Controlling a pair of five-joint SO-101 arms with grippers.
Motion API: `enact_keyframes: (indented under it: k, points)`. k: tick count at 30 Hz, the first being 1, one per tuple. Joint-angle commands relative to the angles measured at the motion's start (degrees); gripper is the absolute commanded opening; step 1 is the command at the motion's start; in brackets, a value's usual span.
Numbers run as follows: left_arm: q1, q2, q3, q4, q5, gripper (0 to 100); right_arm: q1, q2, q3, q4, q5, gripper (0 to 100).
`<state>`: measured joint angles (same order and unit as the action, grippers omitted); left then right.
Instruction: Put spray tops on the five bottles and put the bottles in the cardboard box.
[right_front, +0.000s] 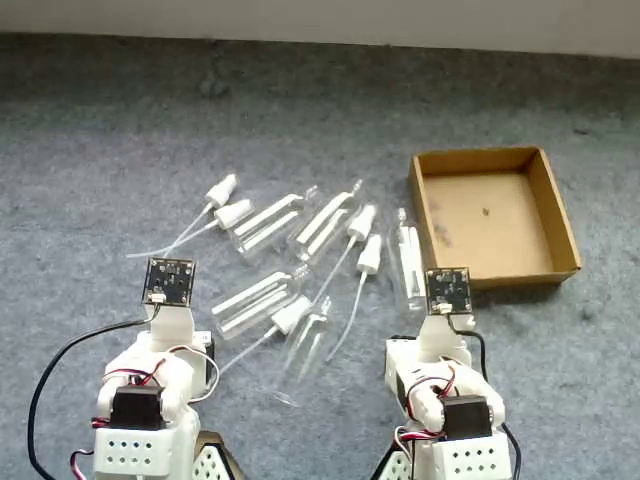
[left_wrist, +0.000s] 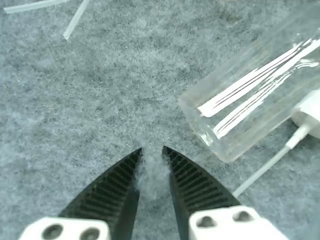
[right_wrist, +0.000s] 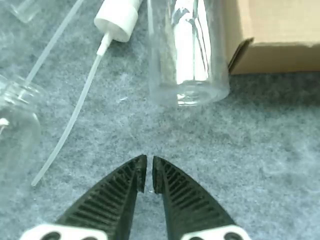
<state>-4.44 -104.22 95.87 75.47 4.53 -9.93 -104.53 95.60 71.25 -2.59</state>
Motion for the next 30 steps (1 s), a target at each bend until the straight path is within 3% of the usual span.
enact_keyframes:
  k: [1, 19, 30]
  points:
    - [0.66, -0.4, 1.1, 0.35, -0.35, 1, -0.84, -0.48, 6.99, 0.31, -0.26, 0.5]
    - [0.66, -0.4, 1.19, 0.35, -0.35, 1, -0.75, -0.48, 6.81, 0.13, -0.26, 0.6]
    - [0.66, -0.4, 1.19, 0.35, -0.35, 1, -0.66, -0.48, 6.55, -11.12, -0.26, 0.6]
